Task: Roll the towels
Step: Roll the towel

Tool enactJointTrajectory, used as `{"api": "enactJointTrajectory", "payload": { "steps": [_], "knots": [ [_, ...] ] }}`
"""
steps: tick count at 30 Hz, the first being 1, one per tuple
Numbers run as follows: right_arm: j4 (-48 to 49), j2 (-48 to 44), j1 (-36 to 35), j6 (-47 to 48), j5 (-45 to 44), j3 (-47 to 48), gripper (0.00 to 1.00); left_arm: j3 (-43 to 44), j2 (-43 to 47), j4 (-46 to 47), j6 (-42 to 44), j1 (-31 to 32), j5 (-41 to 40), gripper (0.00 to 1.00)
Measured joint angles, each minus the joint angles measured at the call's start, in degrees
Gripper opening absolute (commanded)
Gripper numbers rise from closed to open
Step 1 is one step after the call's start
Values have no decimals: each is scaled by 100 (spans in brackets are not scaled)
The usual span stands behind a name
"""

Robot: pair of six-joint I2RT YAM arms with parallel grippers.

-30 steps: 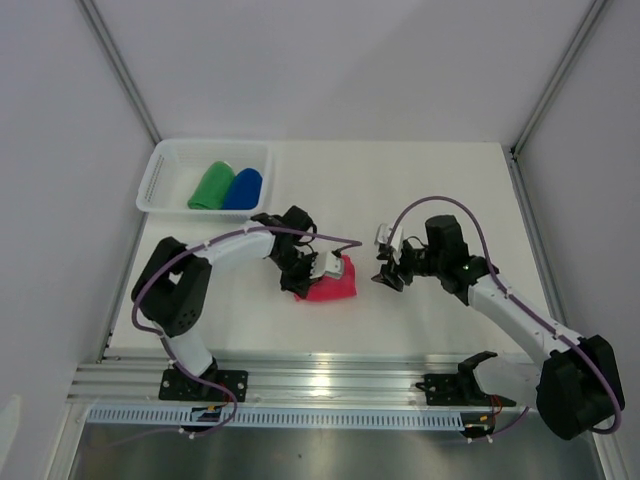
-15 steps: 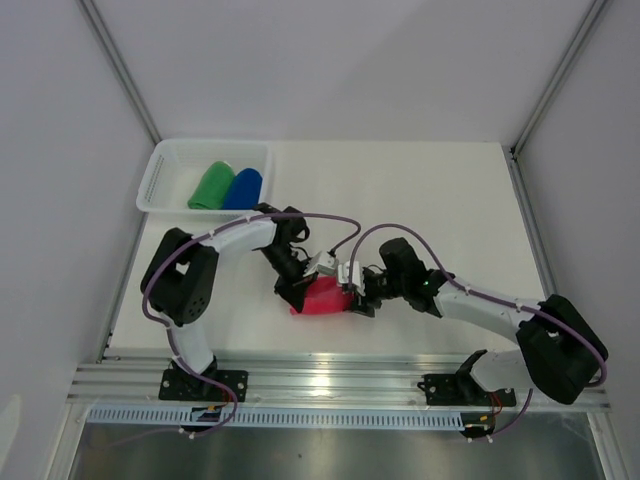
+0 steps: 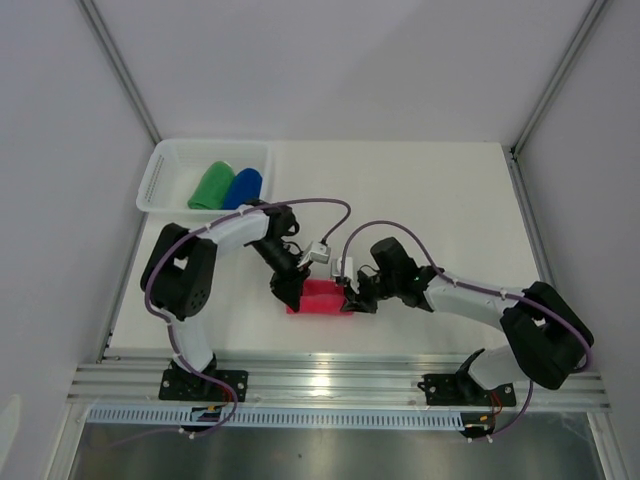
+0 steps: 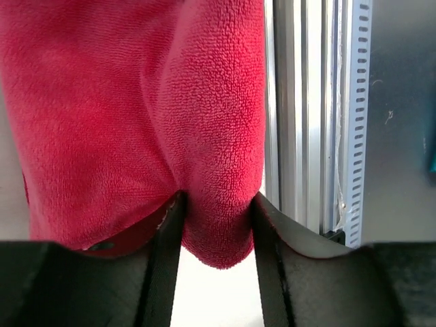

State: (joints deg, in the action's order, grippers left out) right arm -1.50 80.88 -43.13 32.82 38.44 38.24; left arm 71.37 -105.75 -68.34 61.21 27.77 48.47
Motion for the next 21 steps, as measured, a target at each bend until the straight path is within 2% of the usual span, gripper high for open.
{"api": "enactJointTrajectory", "payload": {
  "steps": [1, 3, 5, 6, 10, 11, 17, 21],
  "knots": [
    [-24, 48, 13, -140, 55, 33, 0, -2, 0, 7, -20, -26, 28, 53],
    [-87, 208, 42, -387, 164, 127, 0, -20, 0, 7, -74, -66, 70, 63],
    [-173, 404, 122, -654, 319, 229, 0, -39, 9, -2, -131, -103, 160, 65],
    [-205, 490, 192, -804, 417, 262, 0, -39, 15, -17, -144, -129, 195, 76],
    [-210, 680, 634, -1497, 802, 297, 0, -39, 125, -20, -326, -389, 435, 80],
    [-205, 706, 734, -1663, 890, 304, 0, -39, 179, 9, -407, -466, 463, 99],
    [234, 901, 1342, -2997, 1368, 317, 0, -46, 994, 710, -1147, -608, 476, 100],
    [588, 1338, 1657, -3945, 1644, 452, 0, -46, 1744, 1325, -1475, -433, 7, 99]
  ]
}}
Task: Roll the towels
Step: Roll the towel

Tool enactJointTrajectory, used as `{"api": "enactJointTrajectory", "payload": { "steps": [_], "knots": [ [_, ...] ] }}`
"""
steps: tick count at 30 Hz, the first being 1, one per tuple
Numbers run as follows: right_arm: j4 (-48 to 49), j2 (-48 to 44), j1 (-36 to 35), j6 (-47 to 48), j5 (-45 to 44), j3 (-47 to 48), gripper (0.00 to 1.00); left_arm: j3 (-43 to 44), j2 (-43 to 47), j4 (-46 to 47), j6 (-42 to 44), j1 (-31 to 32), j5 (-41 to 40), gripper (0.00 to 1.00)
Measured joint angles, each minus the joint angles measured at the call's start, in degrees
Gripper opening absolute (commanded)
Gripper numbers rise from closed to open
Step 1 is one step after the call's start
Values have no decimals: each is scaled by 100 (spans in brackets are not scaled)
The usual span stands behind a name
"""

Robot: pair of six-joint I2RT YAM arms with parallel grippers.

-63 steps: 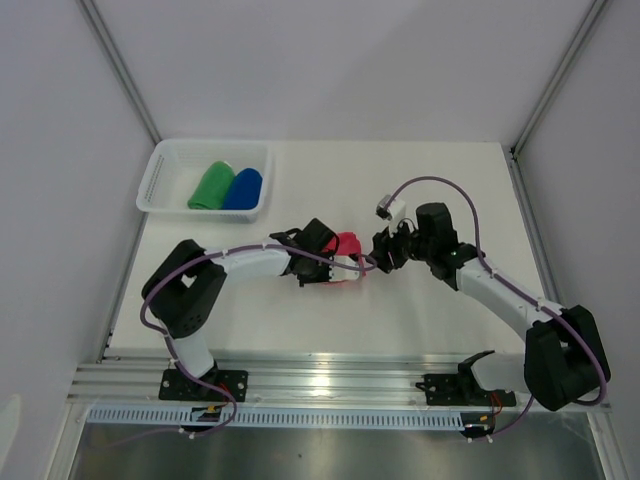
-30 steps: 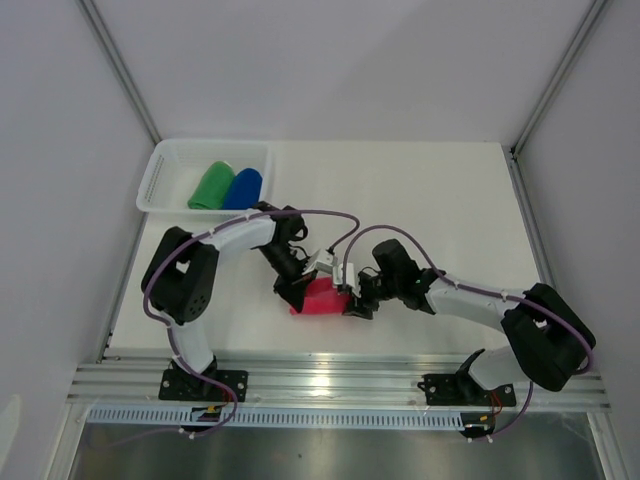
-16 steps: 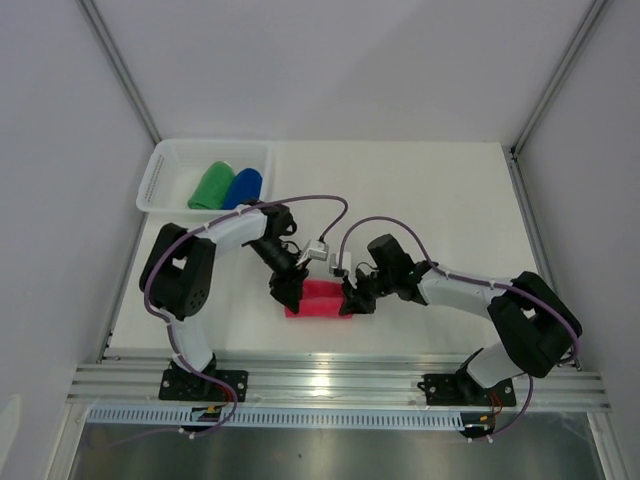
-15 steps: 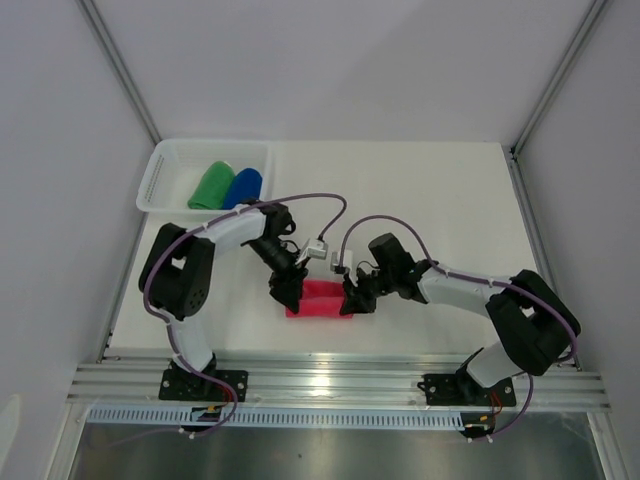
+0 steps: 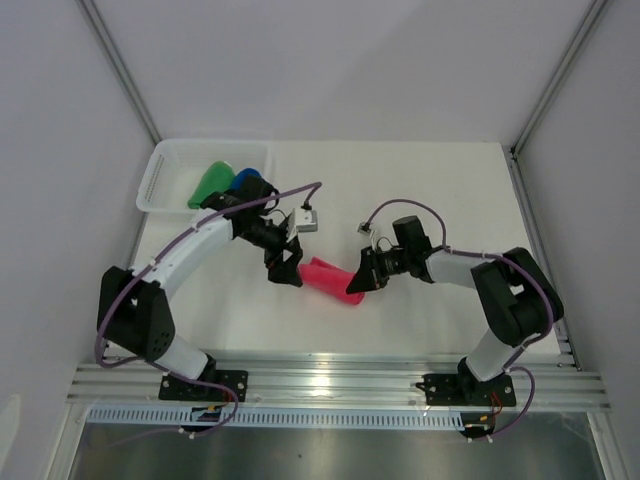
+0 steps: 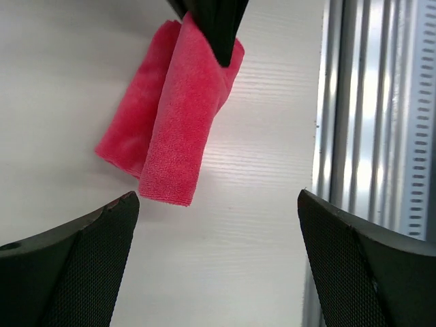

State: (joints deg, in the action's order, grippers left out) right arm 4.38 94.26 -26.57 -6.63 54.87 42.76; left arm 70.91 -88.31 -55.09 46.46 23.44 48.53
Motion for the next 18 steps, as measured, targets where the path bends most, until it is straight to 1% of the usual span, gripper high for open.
{"api": "enactJointTrajectory", "payload": {
  "steps": [4, 8, 10, 14, 16, 18],
  "knots": [
    [264, 623, 358, -841, 221, 114, 0, -76, 420, 503, 28, 638, -678, 99],
    [599, 857, 619, -1565, 374, 103, 0, -306, 345, 822, 306, 1296, -1329, 100],
    [822, 855, 695, -1832, 389, 101, 0, -420, 199, 975, 463, 1493, -1609, 100],
    [1036, 855, 765, -2100, 407, 85, 0, -442, -227, 1342, 614, 1591, -2122, 99],
    [918, 844, 769, -2009, 389, 87, 0, -201, -590, 1349, 579, 1532, -2249, 100],
    [671, 800, 767, -1773, 328, 92, 0, 234, -977, 1296, 455, 1351, -2140, 100]
  ]
}}
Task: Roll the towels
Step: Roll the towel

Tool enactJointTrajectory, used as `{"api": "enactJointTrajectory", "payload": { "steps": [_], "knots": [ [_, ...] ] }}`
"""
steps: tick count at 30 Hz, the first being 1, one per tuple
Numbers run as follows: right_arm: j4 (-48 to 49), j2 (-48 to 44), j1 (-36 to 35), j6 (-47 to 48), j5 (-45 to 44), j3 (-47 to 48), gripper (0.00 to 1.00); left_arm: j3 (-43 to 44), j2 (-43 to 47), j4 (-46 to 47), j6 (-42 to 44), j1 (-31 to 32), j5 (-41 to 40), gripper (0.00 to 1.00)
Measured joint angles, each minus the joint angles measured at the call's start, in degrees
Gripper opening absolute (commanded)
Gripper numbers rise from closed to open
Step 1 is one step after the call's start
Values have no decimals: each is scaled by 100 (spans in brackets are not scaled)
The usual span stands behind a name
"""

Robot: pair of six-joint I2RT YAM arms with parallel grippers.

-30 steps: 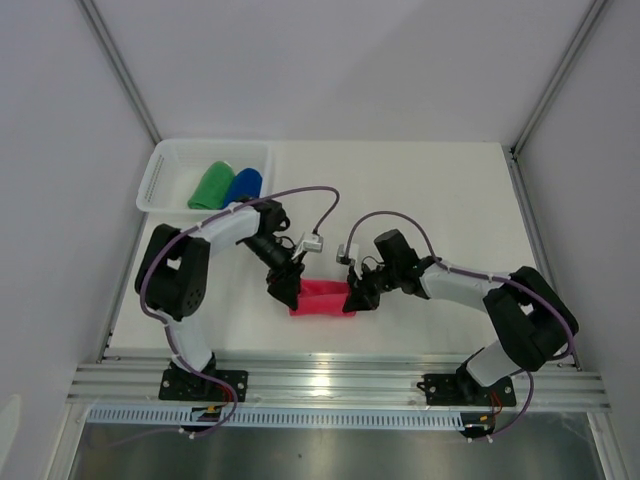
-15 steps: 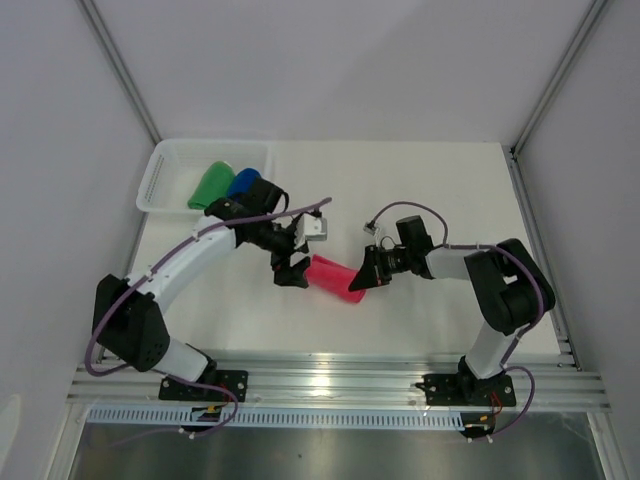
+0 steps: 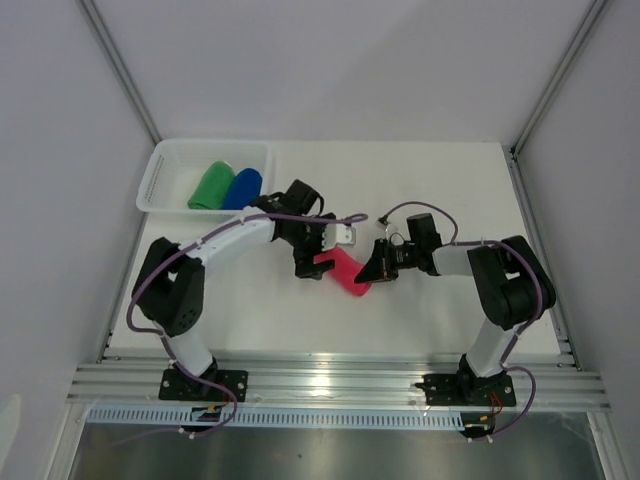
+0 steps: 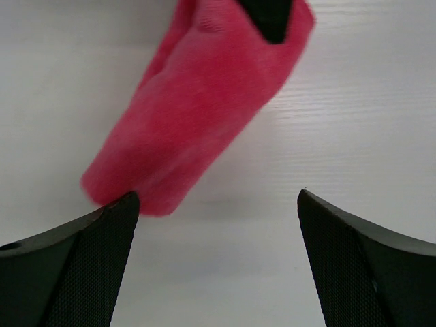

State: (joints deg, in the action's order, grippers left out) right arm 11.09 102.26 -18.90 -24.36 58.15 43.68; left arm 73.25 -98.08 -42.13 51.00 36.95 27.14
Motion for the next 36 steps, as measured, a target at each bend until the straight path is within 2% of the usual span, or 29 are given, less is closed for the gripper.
{"api": "enactJointTrajectory", "payload": {
  "steps": [6, 10, 14, 19, 20, 21, 22, 24, 25, 26, 32, 36],
  "knots": [
    [-671, -382, -2, 726, -68, 9, 0, 479, -15, -151, 133, -595, 398, 100],
    [-957, -444, -42, 1056, -76, 66, 0, 704, -105, -584, 404, -542, 643, 100],
    [-1117, -444, -79, 1207, -79, 76, 0, 1180, -597, -1051, 601, -446, 831, 99],
    [-1237, -444, -116, 1342, -81, 83, 0, 957, -949, -1091, 601, -308, 822, 99],
    [-1268, -444, -120, 1377, -85, 85, 0, 918, -988, -1078, 581, -291, 802, 97],
    [-1300, -444, -122, 1412, -92, 87, 0, 898, -1019, -1064, 535, -282, 798, 93],
    [-1333, -444, -131, 1451, -92, 94, 0, 896, -1047, -1054, 485, -278, 798, 73],
    [-1390, -457, -160, 1543, -98, 101, 0, 896, -1064, -1012, 339, -278, 804, 41],
    [-1427, -472, -179, 1582, -105, 103, 0, 896, -1064, -1005, 284, -280, 817, 7],
    [-1471, -503, -205, 1633, -120, 103, 0, 896, -1064, -1014, 205, -286, 837, 1],
    [-1803, -741, -334, 1823, -118, 136, 0, 850, -1036, -1460, 33, -404, 1364, 1],
    [-2124, -1029, -610, 1919, 46, 136, 0, 501, -756, -1950, -59, -452, 1753, 1]
  ]
}}
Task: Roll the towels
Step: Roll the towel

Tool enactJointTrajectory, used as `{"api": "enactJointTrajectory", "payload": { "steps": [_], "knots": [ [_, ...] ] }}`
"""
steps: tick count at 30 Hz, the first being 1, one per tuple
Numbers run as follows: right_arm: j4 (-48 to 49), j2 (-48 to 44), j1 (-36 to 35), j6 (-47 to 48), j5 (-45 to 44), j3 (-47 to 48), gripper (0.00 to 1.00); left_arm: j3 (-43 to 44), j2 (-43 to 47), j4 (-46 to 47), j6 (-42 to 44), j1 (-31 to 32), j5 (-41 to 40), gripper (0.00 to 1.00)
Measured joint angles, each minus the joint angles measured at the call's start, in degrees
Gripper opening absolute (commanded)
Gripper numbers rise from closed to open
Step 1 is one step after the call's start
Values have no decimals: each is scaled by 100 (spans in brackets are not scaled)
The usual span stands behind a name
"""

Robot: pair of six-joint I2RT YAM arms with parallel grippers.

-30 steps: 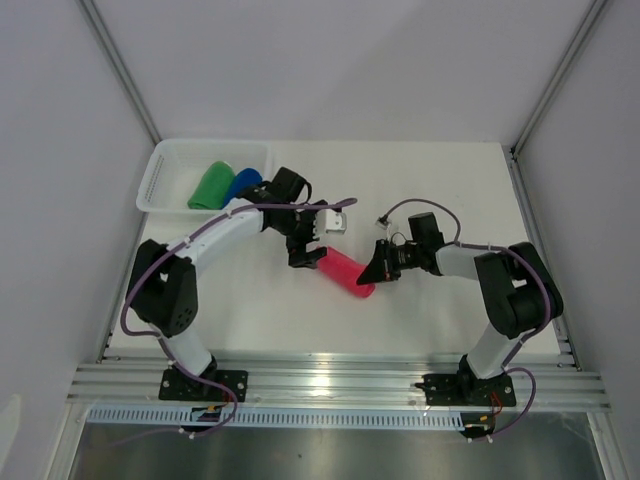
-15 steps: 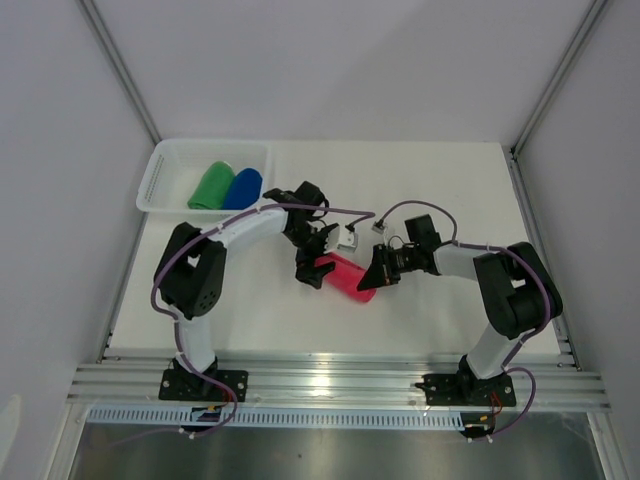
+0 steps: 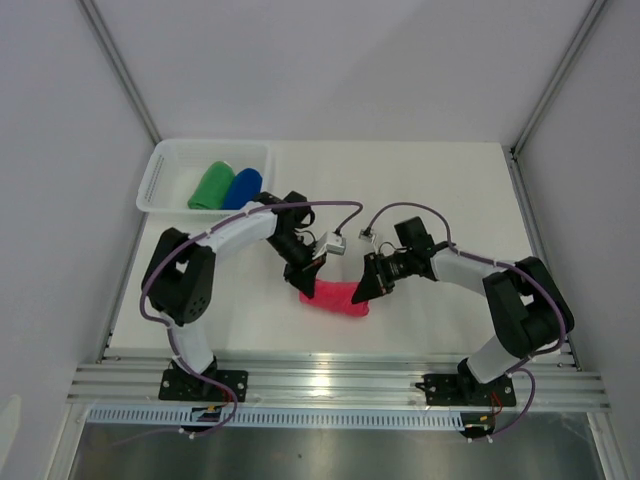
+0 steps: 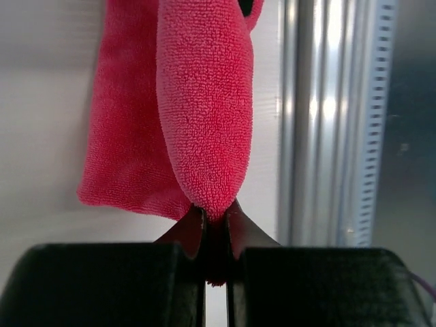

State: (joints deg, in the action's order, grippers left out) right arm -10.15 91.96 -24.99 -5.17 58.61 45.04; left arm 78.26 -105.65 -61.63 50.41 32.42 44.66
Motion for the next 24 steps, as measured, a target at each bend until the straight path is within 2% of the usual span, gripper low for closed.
{"api": "enactJointTrajectory", "payload": {
  "steps": [3, 7, 11, 12, 14, 15, 16, 17, 18, 24],
  "knots": [
    [-195, -199, -229, 13, 192, -11, 0, -249, 293, -439, -122, 2, 297, 16],
    [-153, -214, -299, -142, 286, -129, 0, -501, 496, -505, -505, -7, 505, 22],
    [-131, 164, -284, -275, 214, -168, 0, -496, 223, -361, -903, -17, 485, 30],
    [-133, 234, -278, -297, 179, -201, 0, -494, 83, -302, -997, -28, 455, 38],
    [-111, 297, -264, -350, 122, -289, 0, -494, -101, -219, -1161, -55, 358, 44],
    [-90, 308, -256, -404, 90, -339, 0, -494, -170, -168, -1272, -81, 289, 52],
    [-52, 317, -251, -457, 68, -380, 0, -494, -212, -127, -1349, -118, 208, 67],
    [-22, 330, -245, -533, 39, -398, 0, -490, -236, -79, -1449, -162, 131, 97],
    [24, 345, -240, -584, 24, -400, 0, -472, -240, -42, -1528, -216, 46, 100],
    [232, 592, -111, -817, -17, -387, 0, -31, -173, 90, -1803, -527, -267, 99]
  ]
}}
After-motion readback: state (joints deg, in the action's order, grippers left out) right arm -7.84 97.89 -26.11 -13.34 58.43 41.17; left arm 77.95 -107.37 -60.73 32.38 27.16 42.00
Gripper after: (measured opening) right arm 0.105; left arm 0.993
